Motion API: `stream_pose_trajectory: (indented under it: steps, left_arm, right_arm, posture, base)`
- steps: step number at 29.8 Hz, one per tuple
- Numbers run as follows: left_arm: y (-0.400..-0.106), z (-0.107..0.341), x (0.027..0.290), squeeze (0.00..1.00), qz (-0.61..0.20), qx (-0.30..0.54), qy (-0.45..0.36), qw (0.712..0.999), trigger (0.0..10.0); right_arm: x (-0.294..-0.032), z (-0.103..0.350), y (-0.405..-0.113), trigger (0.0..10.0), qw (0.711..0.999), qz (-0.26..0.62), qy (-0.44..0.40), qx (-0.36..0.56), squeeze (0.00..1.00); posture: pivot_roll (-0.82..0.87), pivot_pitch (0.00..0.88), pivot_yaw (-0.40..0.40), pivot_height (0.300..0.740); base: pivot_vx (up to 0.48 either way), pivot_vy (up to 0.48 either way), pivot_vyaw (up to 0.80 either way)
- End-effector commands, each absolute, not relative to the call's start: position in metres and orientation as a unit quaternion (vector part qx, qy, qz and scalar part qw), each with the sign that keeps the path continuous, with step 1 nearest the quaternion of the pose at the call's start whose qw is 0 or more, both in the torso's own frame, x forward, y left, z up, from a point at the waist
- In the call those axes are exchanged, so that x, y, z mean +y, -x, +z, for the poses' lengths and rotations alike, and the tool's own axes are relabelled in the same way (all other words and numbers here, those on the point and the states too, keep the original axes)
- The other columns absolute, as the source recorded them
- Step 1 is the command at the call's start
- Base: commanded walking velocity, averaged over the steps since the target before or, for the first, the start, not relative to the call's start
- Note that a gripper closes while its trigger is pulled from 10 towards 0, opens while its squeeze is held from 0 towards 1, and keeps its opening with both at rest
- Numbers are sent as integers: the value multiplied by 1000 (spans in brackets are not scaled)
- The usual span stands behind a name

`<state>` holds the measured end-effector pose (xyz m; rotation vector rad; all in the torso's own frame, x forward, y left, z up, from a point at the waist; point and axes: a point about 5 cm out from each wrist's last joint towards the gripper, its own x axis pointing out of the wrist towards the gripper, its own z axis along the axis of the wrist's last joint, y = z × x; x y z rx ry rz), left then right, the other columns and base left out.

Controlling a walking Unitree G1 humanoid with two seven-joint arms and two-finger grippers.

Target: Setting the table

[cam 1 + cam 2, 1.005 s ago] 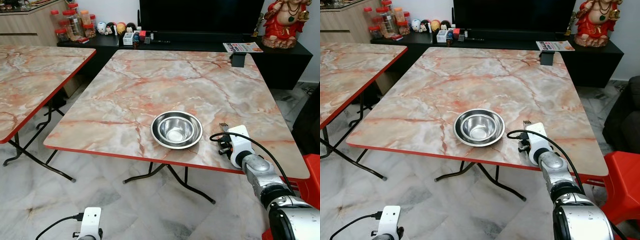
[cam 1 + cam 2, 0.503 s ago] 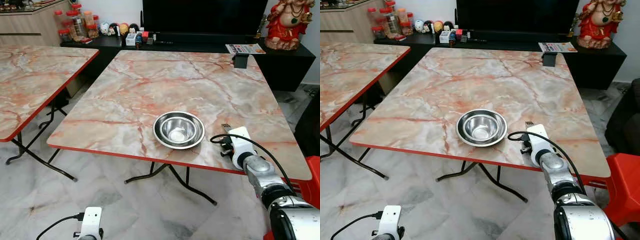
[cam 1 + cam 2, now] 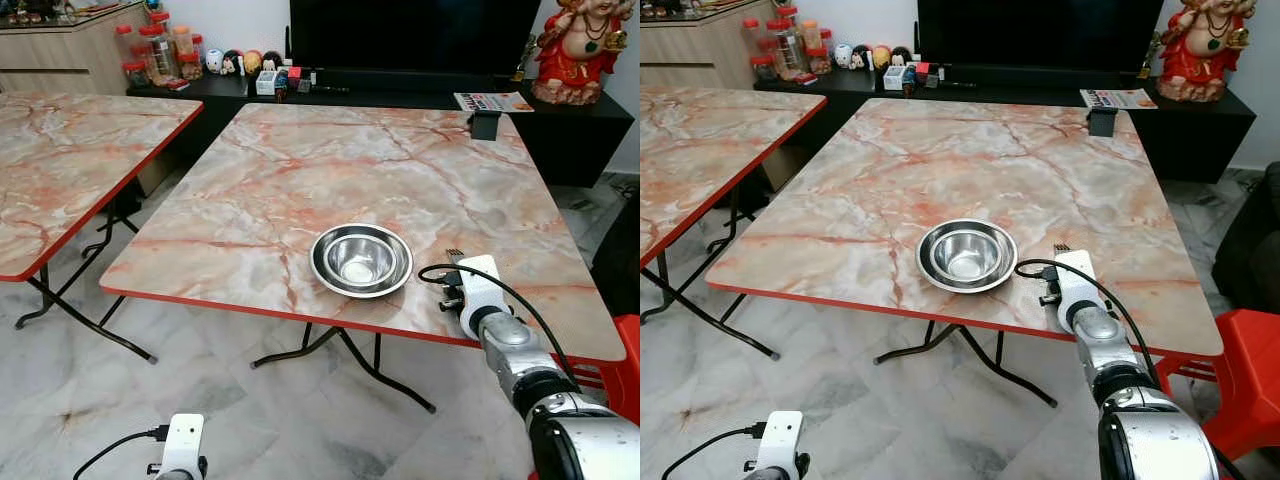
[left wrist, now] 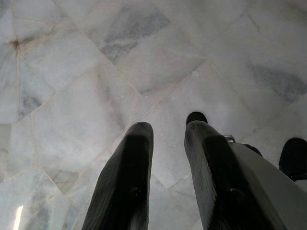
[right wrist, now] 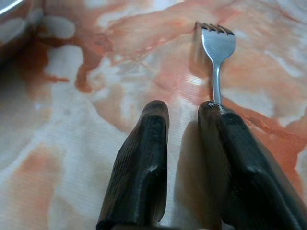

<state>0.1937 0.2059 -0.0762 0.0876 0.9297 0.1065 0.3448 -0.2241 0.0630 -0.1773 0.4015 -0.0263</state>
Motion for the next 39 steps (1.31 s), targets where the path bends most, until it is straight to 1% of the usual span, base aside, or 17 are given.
stream_pose_trajectory:
  steps: [1,4,7,11,15,18,19,21,22,23,24,26,27,30,32,35,39]
  left_arm:
    - [-195,-76,207,0,54,449,-39,891,10000]
    - [-195,-76,207,0,54,449,-39,891,10000]
    - [-194,-76,206,0,53,450,-37,891,10000]
    - [-194,-76,205,0,51,449,-36,892,10000]
    - [-195,-76,204,0,50,448,-33,892,10000]
    - [-194,-76,204,0,50,447,-31,893,10000]
    - [-194,-76,204,0,50,447,-31,893,10000]
    - [-194,-76,204,0,51,446,-29,893,10000]
    - [-194,-76,204,0,51,446,-29,893,10000]
    - [-194,-76,203,0,51,446,-29,893,10000]
    - [-193,-77,203,0,50,446,-29,893,10000]
    - [-193,-77,203,0,50,446,-29,893,10000]
    - [-193,-77,201,0,47,447,-29,893,10000]
    - [-193,-78,200,0,45,447,-28,893,10000]
    - [-193,-78,199,0,43,447,-27,893,10000]
    - [-193,-78,198,0,42,448,-27,893,10000]
    - [-193,-78,198,0,41,448,-27,893,10000]
  right_arm:
    - [-229,90,-358,10000,990,-47,63,114,0]
    - [-229,93,-359,10000,991,-52,61,105,0]
    - [-221,118,-370,10000,998,-18,43,43,0]
    - [-216,124,-372,10000,999,-3,47,22,0]
    - [-219,131,-372,10000,999,-20,33,-10,0]
    - [-231,137,-370,10000,996,-73,30,-42,0]
    - [-231,137,-370,10000,996,-73,30,-42,0]
    - [-254,137,-360,10000,985,-154,50,-58,0]
    - [-254,137,-360,10000,985,-154,50,-58,0]
    - [-272,132,-347,10000,972,-215,62,-67,0]
    - [-283,125,-336,10000,964,-248,70,-67,0]
    - [-283,125,-336,10000,964,-248,70,-67,0]
    - [-296,111,-318,10000,954,-286,77,-57,0]
    - [-302,103,-308,10000,947,-305,84,-48,0]
    - [-311,85,-289,10000,936,-341,87,-23,0]
    - [-315,70,-272,10000,926,-367,86,0,0]
    - [-316,61,-262,10000,920,-382,89,11,0]
  posture:
    - [-42,0,28,740]
    - [-42,0,28,740]
    - [-49,0,31,740]
    - [-51,0,28,740]
    - [-51,0,28,740]
    - [-51,0,27,740]
    - [-51,0,27,740]
    - [-54,0,26,740]
    - [-54,0,26,740]
    - [-58,0,25,740]
    - [-63,0,27,740]
    - [-63,0,27,740]
    - [-69,0,25,740]
    - [-69,0,25,740]
    - [-69,0,25,740]
    - [-78,0,25,740]
    - [-84,0,28,740]
  base:
    - [0,0,0]
    - [0,0,0]
    - [0,0,0]
    - [0,0,0]
    - [0,0,0]
    - [0,0,0]
    - [0,0,0]
    - [0,0,0]
    - [0,0,0]
    - [0,0,0]
    - [0,0,0]
    - [0,0,0]
    - [0,0,0]
    - [0,0,0]
    - [0,0,0]
    - [0,0,0]
    - [0,0,0]
